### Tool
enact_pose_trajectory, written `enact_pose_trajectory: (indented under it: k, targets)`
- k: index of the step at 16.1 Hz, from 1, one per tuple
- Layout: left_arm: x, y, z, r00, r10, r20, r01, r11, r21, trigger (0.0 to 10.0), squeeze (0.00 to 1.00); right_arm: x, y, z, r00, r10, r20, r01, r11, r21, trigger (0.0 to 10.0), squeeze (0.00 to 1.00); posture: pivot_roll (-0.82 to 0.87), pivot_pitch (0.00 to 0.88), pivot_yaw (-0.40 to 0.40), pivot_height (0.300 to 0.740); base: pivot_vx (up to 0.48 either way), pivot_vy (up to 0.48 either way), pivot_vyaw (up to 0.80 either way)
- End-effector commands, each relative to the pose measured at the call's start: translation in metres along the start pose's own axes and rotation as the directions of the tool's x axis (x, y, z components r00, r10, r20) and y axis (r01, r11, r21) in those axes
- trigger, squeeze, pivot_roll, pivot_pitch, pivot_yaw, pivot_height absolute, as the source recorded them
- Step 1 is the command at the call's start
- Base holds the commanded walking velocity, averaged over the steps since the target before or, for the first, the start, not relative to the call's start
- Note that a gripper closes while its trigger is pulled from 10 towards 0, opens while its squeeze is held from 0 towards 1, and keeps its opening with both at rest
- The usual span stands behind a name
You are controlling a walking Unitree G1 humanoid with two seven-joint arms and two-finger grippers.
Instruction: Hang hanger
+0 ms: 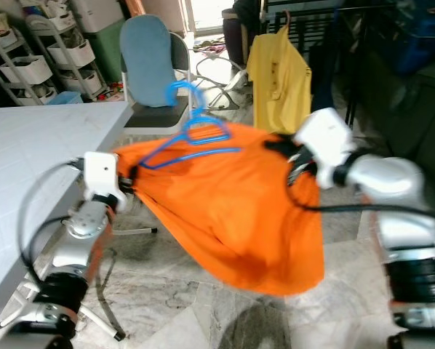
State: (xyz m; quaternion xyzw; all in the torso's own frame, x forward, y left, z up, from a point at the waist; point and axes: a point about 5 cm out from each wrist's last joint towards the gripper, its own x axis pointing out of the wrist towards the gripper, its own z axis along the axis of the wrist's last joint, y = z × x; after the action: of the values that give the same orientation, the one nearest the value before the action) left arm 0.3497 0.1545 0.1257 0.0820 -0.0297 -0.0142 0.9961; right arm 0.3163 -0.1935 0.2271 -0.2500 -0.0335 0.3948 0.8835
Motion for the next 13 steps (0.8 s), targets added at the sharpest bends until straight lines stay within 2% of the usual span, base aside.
enact_pose_trajectory:
  k: [1, 2, 5, 7, 8, 10, 11, 13]
  targets:
    - [0.005, -0.031, 0.011, 0.992, -0.124, 0.034, 0.122, 0.991, 0.046, 10.0, 1.00, 0.017, 0.032, 0.027, 0.968, 0.186, 0.168, -0.187, 0.982, -0.009, 10.0, 0.00, -0.19, 0.000, 0.146, 0.740, 0.000, 0.000, 0.00]
    - [0.006, -0.028, 0.009, 0.993, -0.113, 0.022, 0.112, 0.992, 0.052, 10.0, 1.00, 0.016, 0.040, 0.027, 0.956, 0.236, 0.174, -0.241, 0.971, 0.003, 10.0, 0.00, -0.19, 0.000, 0.146, 0.740, 0.000, 0.000, 0.00]
    - [0.015, -0.014, 0.017, 0.995, -0.091, 0.046, 0.083, 0.985, 0.149, 10.0, 1.00, 0.015, 0.063, 0.024, 0.923, 0.345, 0.172, -0.354, 0.935, 0.021, 10.0, 0.00, -0.19, 0.000, 0.154, 0.740, 0.000, 0.000, 0.00]
    - [0.020, -0.017, 0.031, 0.989, -0.118, 0.093, 0.098, 0.976, 0.195, 10.0, 1.00, 0.027, 0.072, 0.017, 0.936, 0.324, 0.137, -0.329, 0.944, 0.014, 10.0, 0.00, -0.19, 0.000, 0.155, 0.740, 0.000, 0.000, 0.00]
    - [0.020, -0.027, 0.034, 0.983, -0.157, 0.093, 0.148, 0.984, 0.098, 10.0, 1.00, 0.033, 0.075, 0.015, 0.949, 0.284, 0.138, -0.287, 0.958, 0.002, 10.0, 0.00, -0.18, 0.000, 0.155, 0.740, 0.000, 0.000, 0.00]
    - [0.016, -0.037, 0.029, 0.980, -0.188, 0.068, 0.185, 0.981, 0.057, 10.0, 1.00, 0.040, 0.069, 0.014, 0.971, 0.200, 0.133, -0.203, 0.979, 0.012, 10.0, 0.00, -0.18, 0.000, 0.155, 0.740, 0.000, 0.000, 0.00]
    - [0.007, -0.049, 0.022, 0.973, -0.224, 0.062, 0.219, 0.973, 0.074, 10.0, 0.00, 0.044, 0.057, 0.014, 0.988, 0.100, 0.116, -0.104, 0.994, 0.028, 10.0, 0.00, -0.19, 0.000, 0.155, 0.740, 0.000, 0.000, 0.00]
    - [0.000, -0.057, 0.019, 0.973, -0.218, 0.078, 0.210, 0.973, 0.096, 10.0, 0.00, 0.049, 0.051, 0.011, 0.995, 0.051, 0.081, -0.053, 0.998, 0.016, 10.0, 0.00, -0.19, 0.000, 0.150, 0.740, 0.000, 0.000, 0.00]
